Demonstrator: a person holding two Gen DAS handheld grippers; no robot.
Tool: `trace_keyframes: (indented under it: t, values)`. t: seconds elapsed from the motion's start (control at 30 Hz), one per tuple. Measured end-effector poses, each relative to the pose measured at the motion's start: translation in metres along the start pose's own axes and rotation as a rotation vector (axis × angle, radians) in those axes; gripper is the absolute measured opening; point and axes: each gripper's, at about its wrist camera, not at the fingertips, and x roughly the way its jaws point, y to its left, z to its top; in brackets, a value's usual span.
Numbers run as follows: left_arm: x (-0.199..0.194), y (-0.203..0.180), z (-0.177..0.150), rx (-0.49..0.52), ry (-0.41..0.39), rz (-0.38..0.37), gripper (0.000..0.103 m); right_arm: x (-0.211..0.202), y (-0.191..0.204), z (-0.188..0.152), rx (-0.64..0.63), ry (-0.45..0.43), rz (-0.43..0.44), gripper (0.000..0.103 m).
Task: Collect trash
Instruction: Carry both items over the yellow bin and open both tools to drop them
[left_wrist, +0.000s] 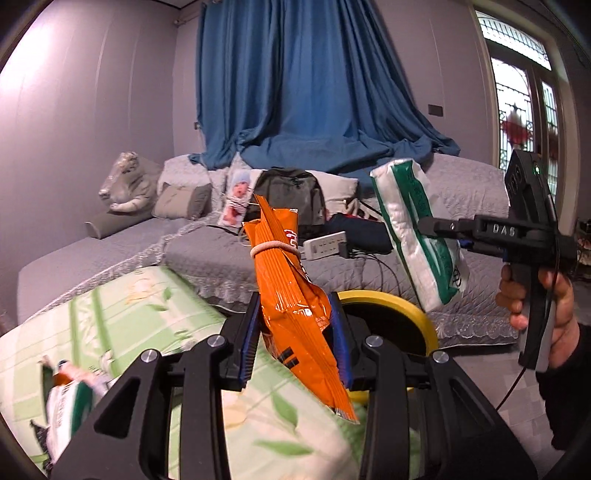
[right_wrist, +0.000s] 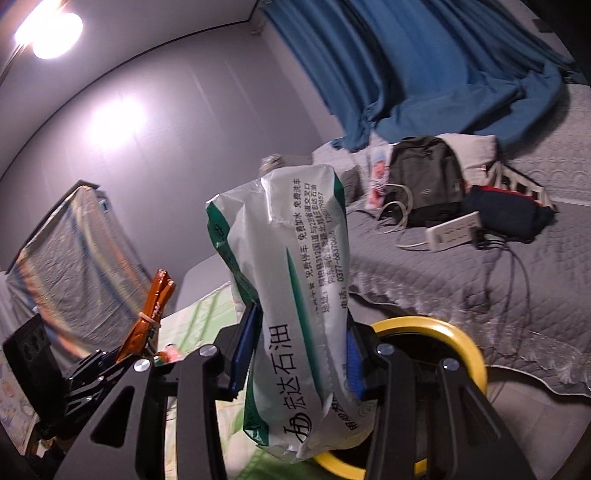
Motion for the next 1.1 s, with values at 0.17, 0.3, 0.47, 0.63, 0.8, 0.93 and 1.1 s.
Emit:
trace_keyframes:
  t: [0.17,0.3,0.47,0.63,0.8,0.93,1.1]
  values:
    - [0.049,-0.013,0.005,-0.013,0.039,-0.031,0.034,0.015,-0.03,-0.014,0.041,0.006,-0.087,0.04]
    - [0.081,-0.022,0.004,-0.034,0.073,-0.054,0.034,0.034,-0.054,-0.021,0.081,0.033,-0.125,0.04]
    - [0.119,-0.03,-0.003,-0.061,0.124,-0.069,0.034,0.059,-0.075,-0.036,0.118,0.079,-0.181,0.04]
    - [0.154,-0.038,-0.012,-0.087,0.189,-0.077,0.034,0.08,-0.091,-0.045,0.158,0.122,-0.226,0.04]
    - [0.173,-0.045,-0.019,-0.099,0.229,-0.084,0.034,0.093,-0.106,-0.052,0.213,0.175,-0.257,0.04]
    - [0.181,-0.048,-0.021,-0.128,0.252,-0.103,0.038,0.098,-0.111,-0.054,0.225,0.195,-0.262,0.05]
    - [0.175,-0.045,-0.02,-0.172,0.216,-0.074,0.078,0.088,-0.112,-0.049,0.232,0.157,-0.309,0.065]
